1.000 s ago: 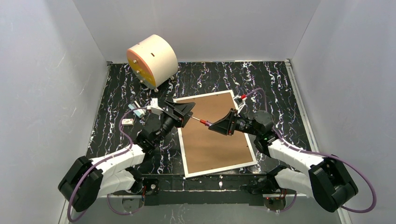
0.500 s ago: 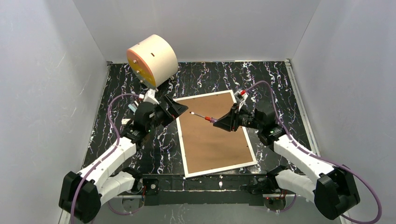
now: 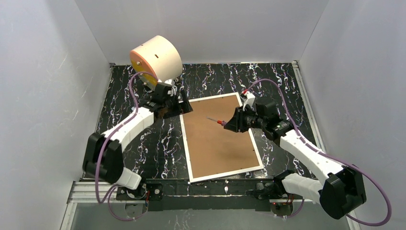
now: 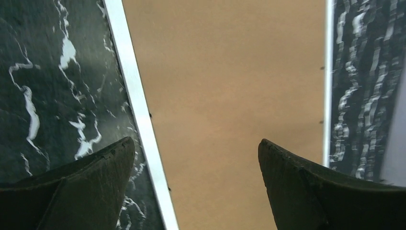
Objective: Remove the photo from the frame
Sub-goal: Adjust the photo frame at the center of the board.
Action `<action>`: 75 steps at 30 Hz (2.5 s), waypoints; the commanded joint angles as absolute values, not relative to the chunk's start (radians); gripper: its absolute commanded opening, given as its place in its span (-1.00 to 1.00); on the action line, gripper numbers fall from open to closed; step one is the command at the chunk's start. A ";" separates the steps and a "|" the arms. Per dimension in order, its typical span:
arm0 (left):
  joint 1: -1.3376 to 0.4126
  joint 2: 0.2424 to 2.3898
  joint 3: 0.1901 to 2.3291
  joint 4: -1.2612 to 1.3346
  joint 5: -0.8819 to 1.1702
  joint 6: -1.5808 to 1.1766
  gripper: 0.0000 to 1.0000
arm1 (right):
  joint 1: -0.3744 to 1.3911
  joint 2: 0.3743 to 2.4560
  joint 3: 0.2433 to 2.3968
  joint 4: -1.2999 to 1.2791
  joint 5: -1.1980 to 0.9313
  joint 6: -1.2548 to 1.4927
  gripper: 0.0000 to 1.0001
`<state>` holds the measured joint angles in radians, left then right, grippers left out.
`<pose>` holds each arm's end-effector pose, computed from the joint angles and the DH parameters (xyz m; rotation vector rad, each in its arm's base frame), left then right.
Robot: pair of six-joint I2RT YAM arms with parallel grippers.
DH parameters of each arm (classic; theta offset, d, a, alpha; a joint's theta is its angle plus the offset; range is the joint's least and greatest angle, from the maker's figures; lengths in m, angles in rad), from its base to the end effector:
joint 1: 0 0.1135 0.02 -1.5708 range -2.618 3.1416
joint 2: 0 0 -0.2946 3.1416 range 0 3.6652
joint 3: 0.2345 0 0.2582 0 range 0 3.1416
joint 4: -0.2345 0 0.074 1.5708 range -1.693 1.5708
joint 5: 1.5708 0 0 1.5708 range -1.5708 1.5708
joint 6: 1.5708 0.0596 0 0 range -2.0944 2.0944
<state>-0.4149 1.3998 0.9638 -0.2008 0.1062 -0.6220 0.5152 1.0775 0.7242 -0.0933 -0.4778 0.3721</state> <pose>0.2994 -0.1388 0.2729 -0.1757 2.2850 -0.6782 0.2052 0.1477 0.2876 -0.4709 2.0692 1.0285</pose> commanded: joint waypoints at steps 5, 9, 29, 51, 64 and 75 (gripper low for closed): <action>-0.408 1.683 1.188 -0.424 0.016 -0.338 0.97 | 0.512 1.077 0.850 -0.386 -0.254 0.503 -0.97; -0.408 1.805 1.265 -0.463 -0.052 -0.303 0.88 | 0.512 1.042 0.838 -0.425 -0.259 0.513 -0.97; -0.392 1.926 1.213 -0.369 -0.140 -0.414 -0.44 | 0.511 0.936 0.789 -0.465 -0.260 0.546 -0.97; -0.248 1.695 0.866 -0.250 -0.235 -0.778 -1.00 | 0.512 0.965 0.896 -0.696 -0.283 0.513 -0.97; -0.248 1.526 0.770 -0.245 -0.256 -0.899 -1.00 | 0.511 0.907 0.983 -1.279 -0.362 0.433 -0.97; -0.248 1.485 0.739 -0.232 -0.252 -0.904 -1.00 | 0.513 0.906 0.971 -1.348 -0.225 0.512 -0.97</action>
<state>-0.2569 1.5089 0.7719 -0.1699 -0.2008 -0.8944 0.5152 0.8928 0.9653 -1.3090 -0.2916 0.4706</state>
